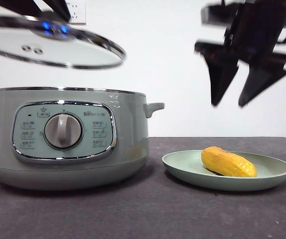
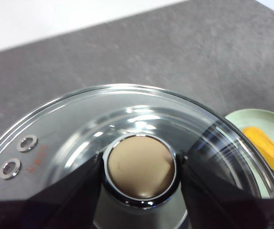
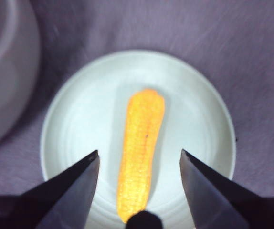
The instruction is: Take the corn out from the steamer,put the corn on the plate,close the lid
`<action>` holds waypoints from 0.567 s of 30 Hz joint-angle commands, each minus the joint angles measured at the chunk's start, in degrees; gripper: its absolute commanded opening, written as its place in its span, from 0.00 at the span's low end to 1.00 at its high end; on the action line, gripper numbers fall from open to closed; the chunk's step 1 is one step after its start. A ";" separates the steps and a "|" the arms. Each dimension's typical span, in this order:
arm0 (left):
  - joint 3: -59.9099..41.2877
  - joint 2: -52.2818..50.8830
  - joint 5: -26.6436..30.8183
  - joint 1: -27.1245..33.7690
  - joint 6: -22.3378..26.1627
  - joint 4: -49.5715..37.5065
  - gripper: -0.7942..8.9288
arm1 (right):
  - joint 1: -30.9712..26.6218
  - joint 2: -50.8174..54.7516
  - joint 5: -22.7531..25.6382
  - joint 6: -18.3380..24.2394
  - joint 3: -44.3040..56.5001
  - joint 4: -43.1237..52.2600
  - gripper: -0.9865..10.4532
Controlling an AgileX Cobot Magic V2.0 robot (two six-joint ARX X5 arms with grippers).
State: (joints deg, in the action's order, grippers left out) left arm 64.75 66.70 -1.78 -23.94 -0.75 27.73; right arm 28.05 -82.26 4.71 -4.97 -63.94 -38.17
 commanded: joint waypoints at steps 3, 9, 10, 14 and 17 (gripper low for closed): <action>0.98 4.11 -1.03 -1.38 -1.03 -3.93 0.07 | -0.59 5.40 0.15 -0.57 0.46 -0.11 0.33; 0.98 9.18 -1.31 -2.27 -0.96 -4.09 0.07 | -2.51 10.62 0.28 -0.52 0.46 -1.38 0.33; 0.98 10.08 -1.22 -2.38 -0.92 -4.07 0.07 | -3.02 11.26 0.26 -0.52 0.46 -1.86 0.33; 0.98 12.46 -1.27 -2.38 -0.94 -3.39 0.07 | -4.42 12.31 0.22 -0.44 0.46 -3.76 0.33; 0.98 13.05 -1.25 -2.36 -0.94 -1.29 0.08 | -4.48 12.31 0.26 -0.09 0.46 -4.57 0.33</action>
State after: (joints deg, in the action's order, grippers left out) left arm 65.69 78.63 -3.03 -26.06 -1.93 26.98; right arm 23.62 -70.00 4.73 -4.93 -63.94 -42.87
